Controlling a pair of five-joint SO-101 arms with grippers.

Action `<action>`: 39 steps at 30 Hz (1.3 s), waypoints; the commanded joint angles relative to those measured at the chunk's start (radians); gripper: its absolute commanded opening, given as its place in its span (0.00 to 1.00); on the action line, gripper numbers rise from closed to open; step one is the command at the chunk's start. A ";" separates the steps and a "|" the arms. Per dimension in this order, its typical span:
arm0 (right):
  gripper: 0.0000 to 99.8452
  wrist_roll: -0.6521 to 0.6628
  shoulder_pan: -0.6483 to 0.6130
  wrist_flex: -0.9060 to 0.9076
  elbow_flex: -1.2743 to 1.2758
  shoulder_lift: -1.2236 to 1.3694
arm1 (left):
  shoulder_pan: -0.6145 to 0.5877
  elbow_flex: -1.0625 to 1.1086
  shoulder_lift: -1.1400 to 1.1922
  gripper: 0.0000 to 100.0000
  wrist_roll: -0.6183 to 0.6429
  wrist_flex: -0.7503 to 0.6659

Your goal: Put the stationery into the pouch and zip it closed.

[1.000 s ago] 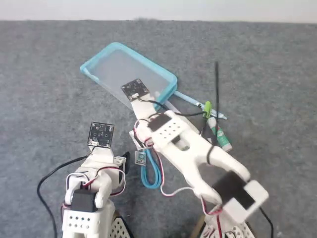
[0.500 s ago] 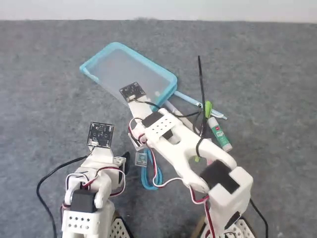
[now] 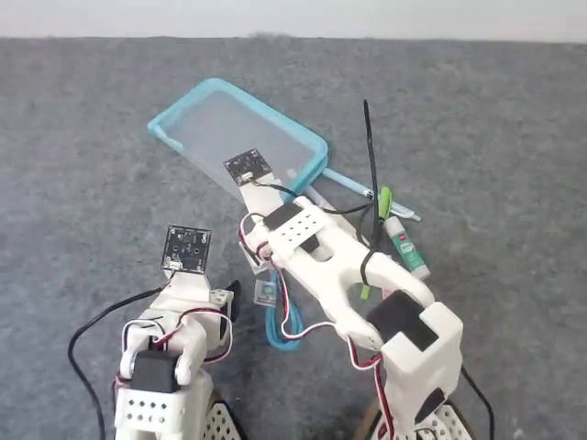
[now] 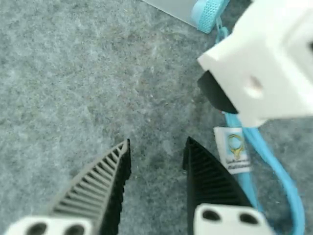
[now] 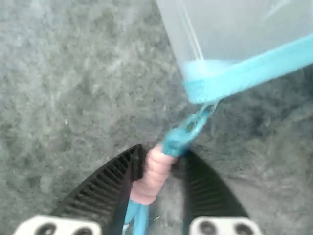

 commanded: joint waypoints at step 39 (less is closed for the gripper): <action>0.01 0.519 -0.012 0.326 0.393 -1.214 | 0.144 -0.008 -0.017 0.17 0.009 0.005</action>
